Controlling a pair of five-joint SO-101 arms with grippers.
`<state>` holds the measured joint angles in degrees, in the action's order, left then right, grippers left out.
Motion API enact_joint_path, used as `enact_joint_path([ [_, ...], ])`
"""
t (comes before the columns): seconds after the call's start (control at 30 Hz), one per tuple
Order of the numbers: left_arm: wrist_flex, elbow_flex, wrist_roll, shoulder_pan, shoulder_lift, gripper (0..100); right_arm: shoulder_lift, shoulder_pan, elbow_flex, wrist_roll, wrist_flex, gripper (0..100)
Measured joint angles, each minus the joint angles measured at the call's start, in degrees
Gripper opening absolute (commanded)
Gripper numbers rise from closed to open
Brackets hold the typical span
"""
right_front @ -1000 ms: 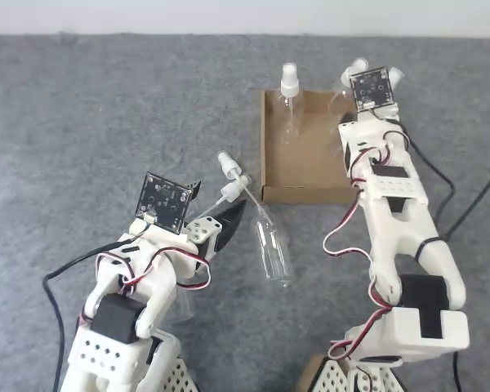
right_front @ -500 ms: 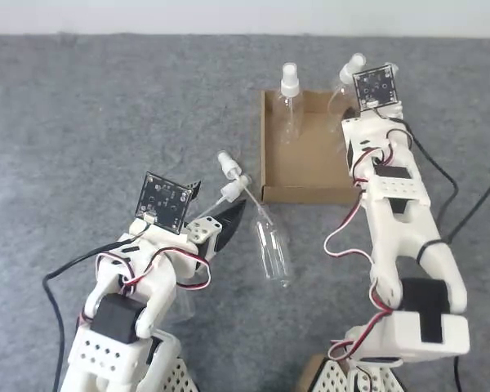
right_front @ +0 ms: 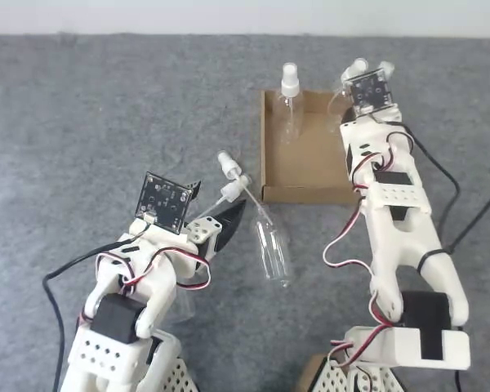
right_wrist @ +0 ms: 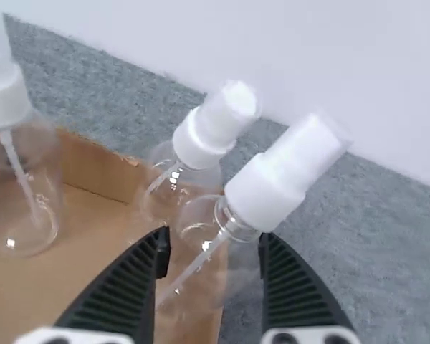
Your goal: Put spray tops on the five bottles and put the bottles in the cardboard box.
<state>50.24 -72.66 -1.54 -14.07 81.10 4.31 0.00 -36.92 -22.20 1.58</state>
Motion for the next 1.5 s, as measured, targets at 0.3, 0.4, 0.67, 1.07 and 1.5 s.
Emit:
enact_joint_path([
  [0.3, 0.0, 0.0, 0.0, 0.0, 0.0, 26, 0.0, -0.2, -1.9, -3.6, -3.2, 5.2],
  [0.4, 0.0, 0.0, 0.0, 0.0, 0.0, 26, 0.0, -0.2, -1.9, -3.7, -3.3, 5.2],
  [0.67, 0.0, 0.0, 0.0, 0.0, 0.0, 26, 0.0, -0.2, -2.7, -3.8, -3.3, 5.3],
  [1.07, 0.0, 0.0, 0.0, 0.0, 0.0, 26, 0.1, 0.0, -3.6, -3.9, -3.3, 5.3],
  [1.5, 0.0, 0.0, 0.0, 0.0, 0.0, 26, 0.1, -0.4, -3.6, -4.0, -3.3, 7.6],
])
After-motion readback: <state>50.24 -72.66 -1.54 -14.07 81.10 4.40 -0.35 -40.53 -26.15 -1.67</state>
